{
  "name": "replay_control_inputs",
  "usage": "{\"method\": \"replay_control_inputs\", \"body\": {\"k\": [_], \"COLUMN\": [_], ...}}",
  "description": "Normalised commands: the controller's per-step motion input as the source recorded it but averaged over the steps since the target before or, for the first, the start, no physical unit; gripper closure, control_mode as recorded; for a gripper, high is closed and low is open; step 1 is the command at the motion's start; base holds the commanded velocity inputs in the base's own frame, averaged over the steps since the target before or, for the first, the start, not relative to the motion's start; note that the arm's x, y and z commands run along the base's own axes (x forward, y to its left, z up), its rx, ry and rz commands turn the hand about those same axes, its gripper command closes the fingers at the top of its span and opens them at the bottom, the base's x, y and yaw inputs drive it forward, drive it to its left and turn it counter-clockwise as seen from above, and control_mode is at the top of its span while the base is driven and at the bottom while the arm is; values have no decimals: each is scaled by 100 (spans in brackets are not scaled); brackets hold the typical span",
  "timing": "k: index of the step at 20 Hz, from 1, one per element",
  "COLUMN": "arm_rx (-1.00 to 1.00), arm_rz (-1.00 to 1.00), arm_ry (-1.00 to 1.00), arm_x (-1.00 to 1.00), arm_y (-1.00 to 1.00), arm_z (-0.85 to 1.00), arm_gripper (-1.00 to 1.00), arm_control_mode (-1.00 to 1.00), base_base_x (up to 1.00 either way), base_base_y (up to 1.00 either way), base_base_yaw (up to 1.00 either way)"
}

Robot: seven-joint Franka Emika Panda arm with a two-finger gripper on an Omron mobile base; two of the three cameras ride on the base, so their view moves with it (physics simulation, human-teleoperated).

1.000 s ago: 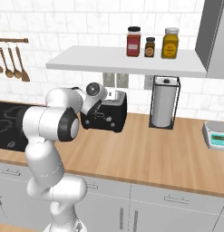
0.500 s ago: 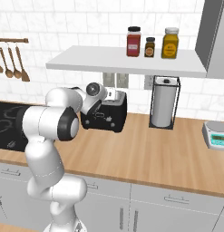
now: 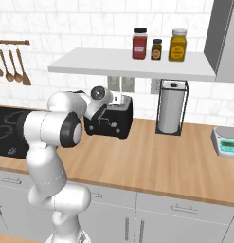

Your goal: Start the toaster. Once the lever pops up, take the bread to the plate on the dining counter.

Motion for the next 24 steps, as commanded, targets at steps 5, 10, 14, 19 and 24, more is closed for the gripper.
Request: {"method": "replay_control_inputs", "body": {"k": [5, 10, 14, 19, 24], "arm_rx": [0, 0, 0, 0, 0], "arm_rz": [0, 0, 0, 0, 0], "arm_ry": [0, 0, 0, 0, 0], "arm_x": [2, 0, 0, 0, 0], "arm_y": [-2, 0, 0, 0, 0], "arm_z": [-1, 0, 0, 0, 0], "arm_gripper": [-100, -100, -100, -100, -100], "arm_control_mode": [-100, -100, -100, -100, -100], "base_base_x": [0, 0, 0, 0, 0], "base_base_y": [0, 0, 0, 0, 0], "base_base_yaw": [0, 0, 0, 0, 0]}}
